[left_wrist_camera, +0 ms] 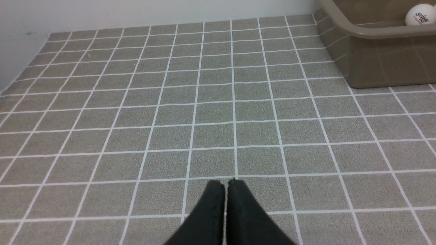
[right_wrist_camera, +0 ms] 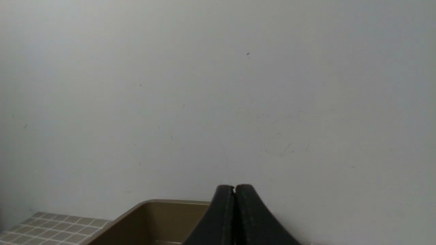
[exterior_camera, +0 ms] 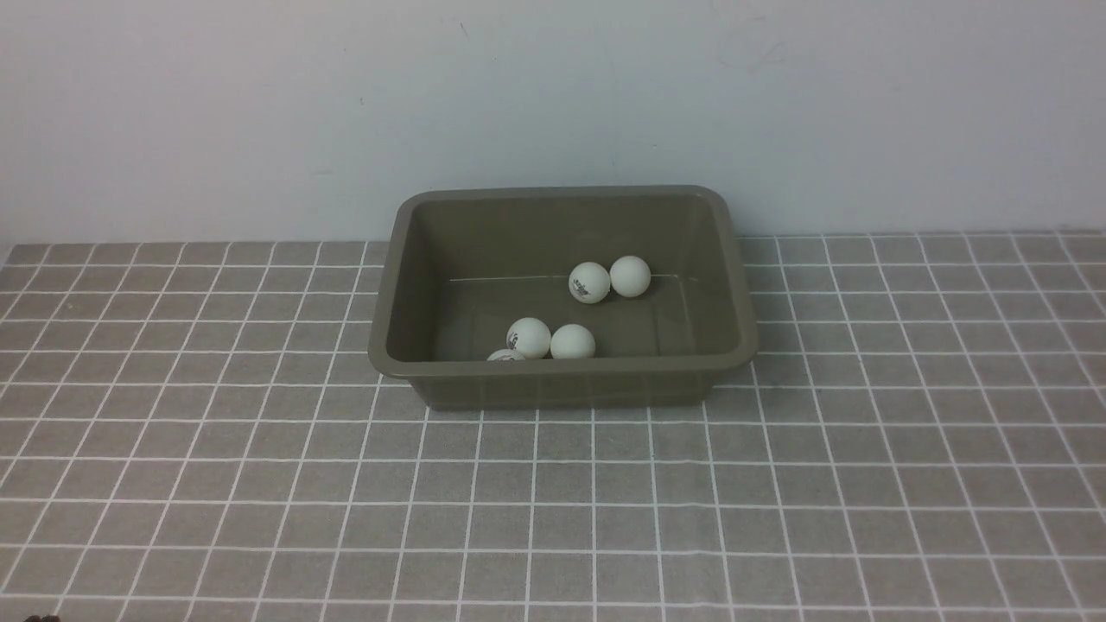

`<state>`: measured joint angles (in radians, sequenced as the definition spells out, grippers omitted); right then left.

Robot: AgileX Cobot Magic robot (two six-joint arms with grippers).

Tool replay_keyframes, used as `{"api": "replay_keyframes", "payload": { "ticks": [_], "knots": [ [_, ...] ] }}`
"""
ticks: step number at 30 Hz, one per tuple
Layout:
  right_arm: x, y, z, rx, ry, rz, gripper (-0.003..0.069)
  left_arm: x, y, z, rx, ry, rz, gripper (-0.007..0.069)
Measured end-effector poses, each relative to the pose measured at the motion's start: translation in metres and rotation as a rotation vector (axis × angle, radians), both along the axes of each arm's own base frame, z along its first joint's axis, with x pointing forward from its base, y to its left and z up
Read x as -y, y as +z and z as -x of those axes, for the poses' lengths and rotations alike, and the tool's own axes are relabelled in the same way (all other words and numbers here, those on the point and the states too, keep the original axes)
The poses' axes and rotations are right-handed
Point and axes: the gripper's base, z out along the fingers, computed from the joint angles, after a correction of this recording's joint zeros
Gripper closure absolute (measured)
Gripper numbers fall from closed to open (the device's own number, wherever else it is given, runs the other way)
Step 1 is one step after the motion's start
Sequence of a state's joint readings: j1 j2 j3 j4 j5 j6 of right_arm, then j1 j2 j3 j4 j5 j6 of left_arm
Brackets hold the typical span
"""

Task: Put the table tennis balls into the box on the grey coffee tablecloth.

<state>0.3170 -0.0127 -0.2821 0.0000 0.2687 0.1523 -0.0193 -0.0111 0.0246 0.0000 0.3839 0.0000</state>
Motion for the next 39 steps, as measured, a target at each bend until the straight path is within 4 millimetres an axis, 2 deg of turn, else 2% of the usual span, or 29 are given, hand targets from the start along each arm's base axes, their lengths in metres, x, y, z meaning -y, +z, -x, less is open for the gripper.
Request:
{"api": "replay_keyframes", "payload": {
  "ticks": [4, 8, 9, 14, 16, 21, 39],
  "knots": [
    [-0.001, -0.006, -0.001, -0.045, -0.002, 0.046, 0.0673, 0.000, 0.000, 0.000, 0.000, 0.000, 0.000, 0.0629],
    [0.000, -0.024, -0.007, -0.143, -0.057, 0.121, 0.0673, 0.000, 0.000, 0.000, 0.000, 0.000, 0.000, 0.0629],
    [0.002, -0.041, -0.011, -0.209, -0.119, 0.145, 0.0673, 0.000, 0.000, 0.000, 0.000, 0.000, 0.000, 0.0629],
    [0.007, -0.096, -0.022, -0.395, -0.259, 0.177, 0.0673, 0.000, 0.000, 0.000, 0.000, 0.000, 0.000, 0.0629],
    [0.009, -0.112, -0.023, -0.449, -0.281, 0.182, 0.0673, 0.000, 0.000, 0.000, 0.000, 0.000, 0.000, 0.0629],
    [0.009, -0.110, -0.025, -0.402, -0.293, 0.174, 0.0673, 0.000, 0.000, 0.000, 0.000, 0.001, 0.000, 0.0629],
    [0.009, -0.110, -0.025, -0.403, -0.294, 0.174, 0.0673, 0.000, 0.000, 0.000, 0.000, 0.001, 0.000, 0.0629]
  ]
}}
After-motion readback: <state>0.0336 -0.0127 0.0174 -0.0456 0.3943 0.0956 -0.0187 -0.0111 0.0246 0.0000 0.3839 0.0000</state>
